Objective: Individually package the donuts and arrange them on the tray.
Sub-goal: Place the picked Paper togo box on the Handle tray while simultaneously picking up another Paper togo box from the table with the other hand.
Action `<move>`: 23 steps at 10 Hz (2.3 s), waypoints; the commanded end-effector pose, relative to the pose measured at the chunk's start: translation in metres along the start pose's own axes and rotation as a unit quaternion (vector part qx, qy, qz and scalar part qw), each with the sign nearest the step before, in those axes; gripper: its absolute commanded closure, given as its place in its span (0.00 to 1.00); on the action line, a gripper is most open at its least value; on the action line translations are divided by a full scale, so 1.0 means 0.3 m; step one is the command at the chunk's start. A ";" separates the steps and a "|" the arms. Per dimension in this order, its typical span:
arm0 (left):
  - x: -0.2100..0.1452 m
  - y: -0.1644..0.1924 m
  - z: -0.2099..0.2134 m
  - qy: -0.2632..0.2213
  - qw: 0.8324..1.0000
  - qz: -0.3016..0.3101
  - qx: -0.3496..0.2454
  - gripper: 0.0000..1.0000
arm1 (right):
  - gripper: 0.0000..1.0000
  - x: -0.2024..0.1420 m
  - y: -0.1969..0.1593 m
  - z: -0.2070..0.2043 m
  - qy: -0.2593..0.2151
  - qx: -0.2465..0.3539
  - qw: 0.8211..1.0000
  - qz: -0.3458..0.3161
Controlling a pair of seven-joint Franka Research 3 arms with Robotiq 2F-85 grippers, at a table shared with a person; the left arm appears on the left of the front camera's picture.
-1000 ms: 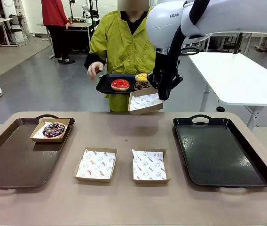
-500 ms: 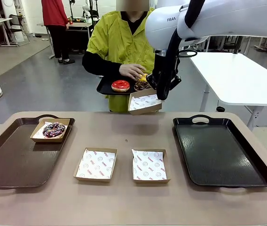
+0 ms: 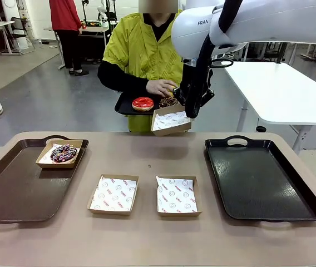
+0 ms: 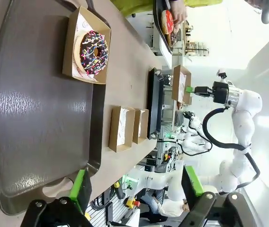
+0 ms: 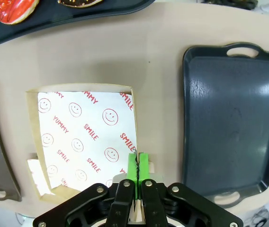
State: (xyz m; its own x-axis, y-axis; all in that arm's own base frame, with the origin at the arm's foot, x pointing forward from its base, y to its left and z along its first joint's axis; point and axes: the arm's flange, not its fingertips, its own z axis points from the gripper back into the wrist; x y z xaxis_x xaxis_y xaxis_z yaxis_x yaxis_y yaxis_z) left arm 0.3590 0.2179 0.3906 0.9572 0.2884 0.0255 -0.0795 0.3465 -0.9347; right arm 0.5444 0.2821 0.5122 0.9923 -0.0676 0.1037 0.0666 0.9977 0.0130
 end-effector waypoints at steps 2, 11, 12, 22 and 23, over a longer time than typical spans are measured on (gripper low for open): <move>-0.005 -0.001 0.003 0.002 1.000 -0.001 -0.001 0.00 | 1.00 -0.002 -0.003 0.004 -0.001 0.000 1.000 0.000; -0.005 -0.001 0.003 0.002 1.000 -0.001 -0.001 0.00 | 1.00 -0.002 -0.003 0.004 -0.001 0.000 1.000 0.000; -0.005 -0.001 0.003 0.002 1.000 -0.001 -0.001 0.00 | 1.00 -0.002 -0.003 0.004 -0.001 0.000 1.000 0.000; -0.012 -0.056 -0.021 0.007 0.999 -0.015 0.034 0.00 | 0.99 -0.008 -0.071 0.015 -0.001 0.012 1.000 0.018; -0.026 -0.112 -0.037 0.010 0.997 -0.027 0.069 0.00 | 0.99 -0.028 -0.155 0.035 -0.002 0.019 1.000 0.008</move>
State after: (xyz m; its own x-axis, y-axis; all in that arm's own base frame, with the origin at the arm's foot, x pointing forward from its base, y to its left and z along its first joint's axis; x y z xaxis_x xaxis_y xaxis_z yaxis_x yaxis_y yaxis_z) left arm 0.3635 0.2082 0.4020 0.9647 0.2583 0.0516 -0.0600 0.4062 -0.9118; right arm 0.5449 0.2652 0.5184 0.9925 -0.0582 0.1077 0.0569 0.9983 0.0152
